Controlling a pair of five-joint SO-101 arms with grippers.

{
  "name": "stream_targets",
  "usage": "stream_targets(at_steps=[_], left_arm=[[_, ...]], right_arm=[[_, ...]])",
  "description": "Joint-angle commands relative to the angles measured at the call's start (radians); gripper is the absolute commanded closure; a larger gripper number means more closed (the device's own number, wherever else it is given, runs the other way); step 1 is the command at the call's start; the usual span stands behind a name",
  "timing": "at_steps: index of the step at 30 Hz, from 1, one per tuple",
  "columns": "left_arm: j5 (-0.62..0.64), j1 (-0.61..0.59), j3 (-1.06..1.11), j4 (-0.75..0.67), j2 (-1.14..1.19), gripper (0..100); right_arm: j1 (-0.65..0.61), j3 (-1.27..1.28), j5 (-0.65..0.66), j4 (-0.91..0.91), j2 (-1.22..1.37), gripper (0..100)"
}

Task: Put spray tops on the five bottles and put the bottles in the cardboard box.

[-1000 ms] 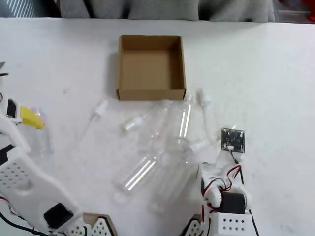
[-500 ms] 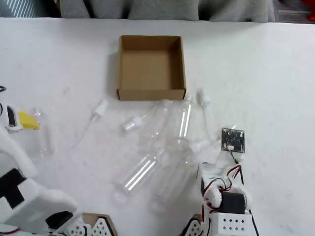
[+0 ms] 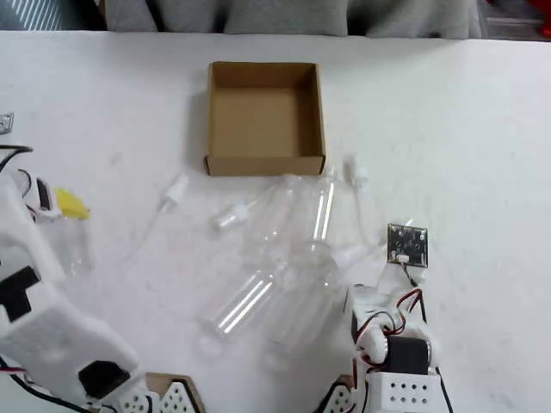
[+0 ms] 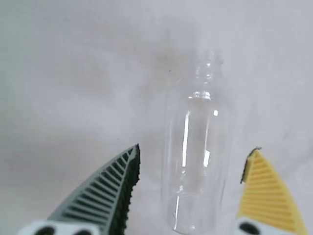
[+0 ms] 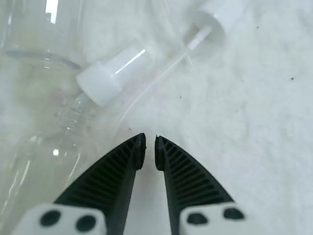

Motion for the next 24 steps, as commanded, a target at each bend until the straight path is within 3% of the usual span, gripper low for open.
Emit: stream_targets(at_steps=[1,18,24], left_arm=[[0.014,0.016,-0.158,0.041,0.068,67],[0.041,0.074,-0.201,0.034,0.191,67],[0.064,0.074,-0.094,-0.089,0.182,67]], right_arm=[[0.008,0.005,0.0,-0.015,-0.007,98.2],[0.008,0.005,0.0,-0.015,-0.007,98.2],[0.008,0.005,0.0,-0.015,-0.007,98.2]])
